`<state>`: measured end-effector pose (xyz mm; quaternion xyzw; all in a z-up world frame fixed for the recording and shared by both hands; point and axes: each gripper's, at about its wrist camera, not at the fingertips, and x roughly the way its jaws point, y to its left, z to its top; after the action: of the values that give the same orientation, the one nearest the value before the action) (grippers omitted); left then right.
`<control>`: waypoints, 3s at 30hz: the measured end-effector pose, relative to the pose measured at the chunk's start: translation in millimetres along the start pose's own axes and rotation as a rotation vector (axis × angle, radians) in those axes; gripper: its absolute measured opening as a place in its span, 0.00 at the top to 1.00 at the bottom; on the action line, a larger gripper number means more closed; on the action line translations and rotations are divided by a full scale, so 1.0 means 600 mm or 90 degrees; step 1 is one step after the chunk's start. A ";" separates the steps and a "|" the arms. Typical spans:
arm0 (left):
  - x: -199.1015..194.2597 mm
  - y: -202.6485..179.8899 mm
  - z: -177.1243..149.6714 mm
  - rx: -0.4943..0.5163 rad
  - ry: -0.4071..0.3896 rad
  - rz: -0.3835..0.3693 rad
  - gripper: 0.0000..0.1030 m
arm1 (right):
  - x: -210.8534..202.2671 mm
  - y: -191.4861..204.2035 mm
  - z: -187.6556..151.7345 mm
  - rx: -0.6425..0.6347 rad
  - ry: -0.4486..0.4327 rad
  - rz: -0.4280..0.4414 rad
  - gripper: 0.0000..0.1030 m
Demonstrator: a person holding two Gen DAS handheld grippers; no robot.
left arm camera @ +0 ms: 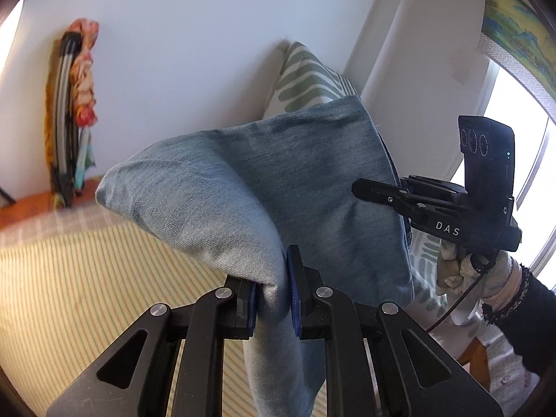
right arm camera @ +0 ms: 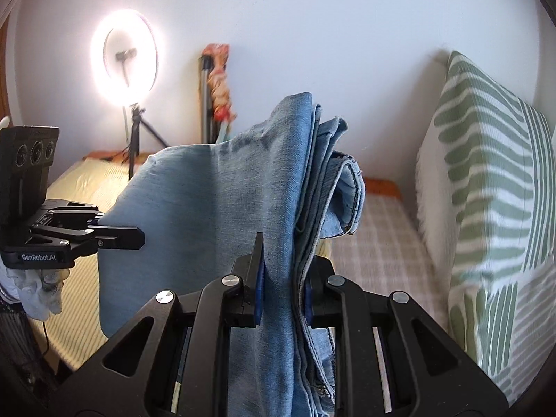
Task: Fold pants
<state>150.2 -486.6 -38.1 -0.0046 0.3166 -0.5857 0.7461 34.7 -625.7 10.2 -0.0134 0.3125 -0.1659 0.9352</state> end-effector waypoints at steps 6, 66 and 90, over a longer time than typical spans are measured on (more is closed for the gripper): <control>0.052 0.054 0.077 0.010 -0.010 0.040 0.87 | 0.107 -0.046 0.075 0.012 0.001 0.009 0.83; 0.036 0.061 0.099 0.037 0.008 0.192 0.32 | 0.152 -0.071 0.071 0.088 0.026 -0.085 0.23; -0.137 -0.028 0.035 0.049 -0.044 0.287 0.19 | -0.033 0.066 0.019 0.055 -0.031 -0.074 0.08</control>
<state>136.3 -427.6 23.2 0.0747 0.2615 -0.4153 0.8681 38.4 -582.5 25.9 0.0045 0.2811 -0.2331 0.9310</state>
